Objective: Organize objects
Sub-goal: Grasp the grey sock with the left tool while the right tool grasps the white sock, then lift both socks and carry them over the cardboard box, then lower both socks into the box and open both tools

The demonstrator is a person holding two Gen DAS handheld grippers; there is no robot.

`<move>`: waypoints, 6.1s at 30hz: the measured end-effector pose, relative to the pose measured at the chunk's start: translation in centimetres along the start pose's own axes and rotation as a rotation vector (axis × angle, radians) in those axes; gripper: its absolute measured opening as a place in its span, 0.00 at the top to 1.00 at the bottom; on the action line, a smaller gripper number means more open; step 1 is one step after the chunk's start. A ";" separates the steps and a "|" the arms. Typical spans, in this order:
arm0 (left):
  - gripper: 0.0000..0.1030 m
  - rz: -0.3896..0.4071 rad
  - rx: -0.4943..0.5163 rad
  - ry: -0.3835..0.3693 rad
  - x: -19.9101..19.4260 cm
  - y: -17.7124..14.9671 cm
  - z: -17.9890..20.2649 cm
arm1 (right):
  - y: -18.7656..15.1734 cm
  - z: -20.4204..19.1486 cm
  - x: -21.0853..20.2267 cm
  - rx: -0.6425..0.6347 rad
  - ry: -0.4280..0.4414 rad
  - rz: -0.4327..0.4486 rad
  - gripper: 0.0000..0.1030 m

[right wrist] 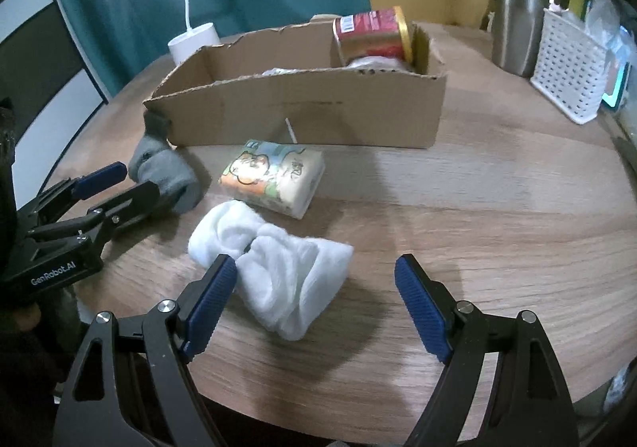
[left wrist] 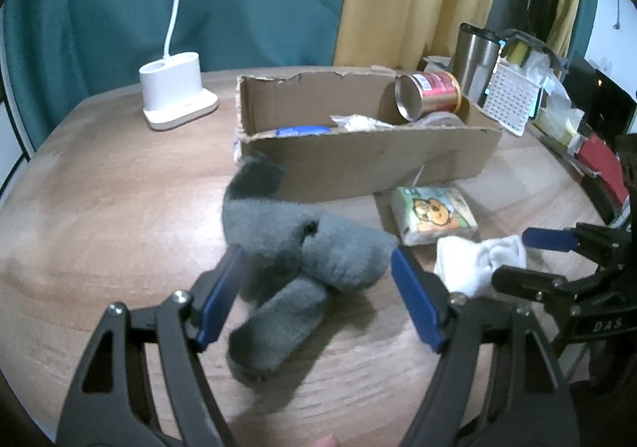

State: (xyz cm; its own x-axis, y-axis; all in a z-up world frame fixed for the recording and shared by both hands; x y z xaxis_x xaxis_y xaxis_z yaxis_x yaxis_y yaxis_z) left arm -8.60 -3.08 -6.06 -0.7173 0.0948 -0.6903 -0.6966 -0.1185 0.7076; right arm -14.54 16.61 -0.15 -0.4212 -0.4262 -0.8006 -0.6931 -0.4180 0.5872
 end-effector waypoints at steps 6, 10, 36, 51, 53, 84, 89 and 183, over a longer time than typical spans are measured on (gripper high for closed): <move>0.01 -0.021 0.034 -0.014 1.1 0.3 0.6 | 0.3 0.2 0.7 0.019 0.031 -0.015 0.18; 0.01 -0.059 0.047 0.010 2.3 0.3 0.8 | 0.4 0.2 1.1 0.029 0.063 -0.030 0.18; 0.33 -0.050 -0.004 0.001 0.8 0.4 0.3 | 1.2 -1.1 -0.9 -0.079 0.141 0.038 0.72; 0.33 0.017 -0.018 0.013 -2.2 1.6 1.0 | 2.4 -1.2 -3.4 -0.125 0.141 0.106 0.73; 0.33 0.029 -0.019 0.016 -2.6 1.9 1.2 | 2.6 -1.0 -3.7 -0.125 0.141 0.113 0.73; 0.33 0.121 0.007 0.036 -2.9 7.3 3.2 | 6.8 2.2 -4.7 -0.123 0.160 0.189 0.73; 0.33 0.117 0.014 0.033 -2.0 8.0 3.3 | 7.5 2.8 -4.5 -0.115 0.156 0.194 0.73; 0.05 0.002 -0.078 0.024 5.5 9.2 -4.5 | 16.3 0.0 5.2 -0.213 0.067 0.122 0.57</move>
State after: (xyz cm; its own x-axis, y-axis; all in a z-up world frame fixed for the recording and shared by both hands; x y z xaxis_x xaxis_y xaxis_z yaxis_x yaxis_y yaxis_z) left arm -18.89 -8.12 -4.00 -0.7177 0.0710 -0.6928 -0.6911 -0.1949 0.6960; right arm -28.03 7.57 5.25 -0.4496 -0.5326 -0.7171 -0.4977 -0.5172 0.6962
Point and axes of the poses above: each gripper's, at about its wrist camera, not at the fingertips, and x roughly the way its jaws point, z to its right, y to its top, the point moved 2 cm from there along x, roughly the way its jaws point, and after that the axes turned 5 degrees about -x, right-handed, at the moved point
